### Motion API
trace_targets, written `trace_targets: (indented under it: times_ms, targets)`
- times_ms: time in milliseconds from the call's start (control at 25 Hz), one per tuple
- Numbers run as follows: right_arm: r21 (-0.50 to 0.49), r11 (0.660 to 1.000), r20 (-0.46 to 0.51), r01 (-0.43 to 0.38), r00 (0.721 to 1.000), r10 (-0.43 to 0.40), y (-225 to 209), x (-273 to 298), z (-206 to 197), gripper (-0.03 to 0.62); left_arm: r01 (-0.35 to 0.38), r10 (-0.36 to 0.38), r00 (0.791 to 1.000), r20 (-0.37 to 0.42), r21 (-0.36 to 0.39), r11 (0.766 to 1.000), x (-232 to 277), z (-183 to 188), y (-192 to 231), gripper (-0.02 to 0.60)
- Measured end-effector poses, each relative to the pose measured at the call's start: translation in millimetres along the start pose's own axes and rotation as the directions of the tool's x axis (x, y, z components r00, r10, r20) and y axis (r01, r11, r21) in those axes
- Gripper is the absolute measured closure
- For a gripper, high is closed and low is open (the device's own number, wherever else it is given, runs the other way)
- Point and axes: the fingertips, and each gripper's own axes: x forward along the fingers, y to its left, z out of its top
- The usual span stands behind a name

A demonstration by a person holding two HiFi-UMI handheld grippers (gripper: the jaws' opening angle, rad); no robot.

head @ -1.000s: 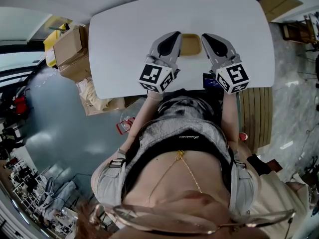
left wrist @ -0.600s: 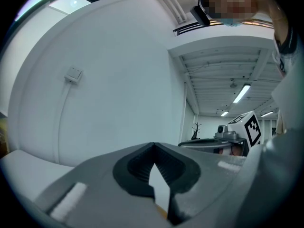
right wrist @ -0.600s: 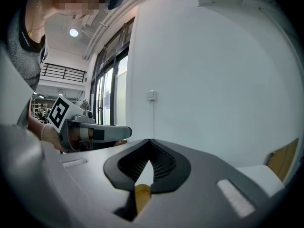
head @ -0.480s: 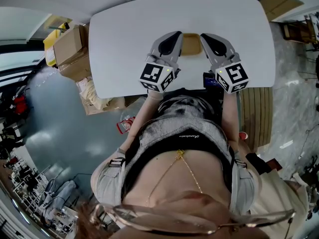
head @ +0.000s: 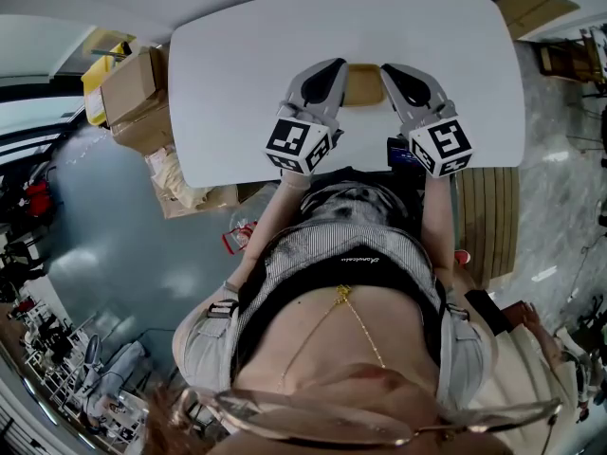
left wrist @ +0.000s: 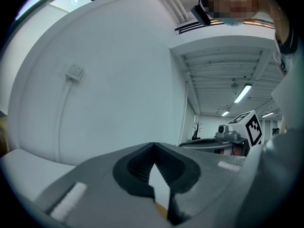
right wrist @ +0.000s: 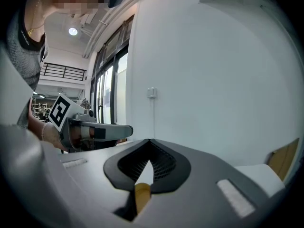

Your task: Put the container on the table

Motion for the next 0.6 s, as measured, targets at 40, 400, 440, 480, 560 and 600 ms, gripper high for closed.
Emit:
trace_targets:
  times_ms: [40, 400, 440, 480, 560, 600]
  targets:
    - [0.0, 1.0, -0.001, 0.0, 1.0, 0.0, 0.1, 0.8, -0.1, 0.569, -0.001, 0.001, 1.0, -0.003, 0.0, 1.0, 0.2, -0.6, 0.6, 0.581]
    - [0.0, 1.0, -0.014, -0.003, 1.0, 0.003, -2.7, 3.3, -1.6, 0.569, -0.006, 0.006, 1.0, -0.013, -0.002, 1.0, 2.7, -1.9, 2.9, 0.581]
    - [0.0, 1.0, -0.015, -0.003, 1.0, 0.003, -2.9, 3.4, -2.2, 0.569, -0.007, 0.007, 1.0, -0.013, -0.001, 1.0, 2.8, -2.2, 3.2, 0.581]
    - [0.001, 1.0, -0.016, -0.003, 1.0, 0.003, -3.0, 3.5, -2.9, 0.569, -0.007, 0.007, 1.0, -0.014, -0.001, 1.0, 2.9, -2.7, 3.4, 0.581]
    - [0.001, 1.0, -0.019, -0.004, 1.0, 0.004, -3.2, 4.0, -4.2, 0.569, -0.008, 0.008, 1.0, -0.015, -0.001, 1.0, 2.9, -3.8, 3.8, 0.581]
    - [0.001, 1.0, -0.02, -0.004, 1.0, 0.004, -3.3, 4.3, -4.9, 0.569, -0.008, 0.008, 1.0, -0.016, -0.001, 1.0, 2.9, -4.4, 4.0, 0.581]
